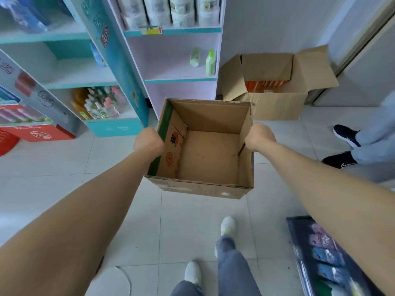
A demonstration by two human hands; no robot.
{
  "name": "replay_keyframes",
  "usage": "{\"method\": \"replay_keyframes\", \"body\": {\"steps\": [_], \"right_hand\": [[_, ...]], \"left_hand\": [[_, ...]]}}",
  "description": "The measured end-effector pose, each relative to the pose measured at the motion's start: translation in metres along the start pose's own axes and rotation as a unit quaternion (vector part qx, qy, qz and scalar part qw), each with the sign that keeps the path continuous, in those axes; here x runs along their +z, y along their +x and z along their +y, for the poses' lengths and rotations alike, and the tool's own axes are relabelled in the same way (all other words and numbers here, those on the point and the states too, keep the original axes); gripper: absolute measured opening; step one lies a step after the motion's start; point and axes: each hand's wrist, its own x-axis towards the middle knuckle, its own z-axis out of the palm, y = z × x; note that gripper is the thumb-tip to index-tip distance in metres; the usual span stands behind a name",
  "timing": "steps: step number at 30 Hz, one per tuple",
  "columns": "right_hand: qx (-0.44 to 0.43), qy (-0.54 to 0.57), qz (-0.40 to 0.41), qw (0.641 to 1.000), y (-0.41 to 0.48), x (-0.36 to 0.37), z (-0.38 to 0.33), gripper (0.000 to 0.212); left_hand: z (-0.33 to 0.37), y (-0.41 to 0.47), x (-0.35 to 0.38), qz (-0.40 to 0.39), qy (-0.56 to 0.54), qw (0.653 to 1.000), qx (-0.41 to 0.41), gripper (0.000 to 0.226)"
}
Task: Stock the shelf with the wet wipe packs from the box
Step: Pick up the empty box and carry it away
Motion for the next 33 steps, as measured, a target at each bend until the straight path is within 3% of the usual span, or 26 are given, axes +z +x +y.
{"method": "replay_keyframes", "body": {"steps": [2,6,9,13,25,33], "right_hand": [[0.003,-0.003,-0.01,1.0,0.049,0.002,-0.005,0.034],[-0.004,-0.017,-0.036,0.999,0.144,0.009,-0.014,0.026],[0.0,-0.025,-0.048,0.999,0.212,0.027,-0.016,0.038],[0.008,-0.043,-0.058,0.997,0.293,0.068,-0.022,0.037],[0.029,-0.054,-0.096,0.993,0.464,0.292,-0.009,0.053],[0.051,-0.065,-0.076,0.994,0.526,0.374,-0.006,0.051]], "left_hand": [[0.024,0.038,0.013,-0.007,-0.006,1.0,-0.007,0.011],[0.065,0.117,0.049,-0.007,-0.002,1.0,-0.027,0.013],[0.084,0.175,0.087,-0.018,0.021,0.999,-0.038,0.017],[0.093,0.25,0.142,-0.045,0.031,0.997,-0.054,0.016],[0.017,0.43,0.342,-0.102,0.094,0.988,-0.074,0.011],[-0.011,0.495,0.415,-0.092,0.08,0.99,-0.067,0.007]]}}
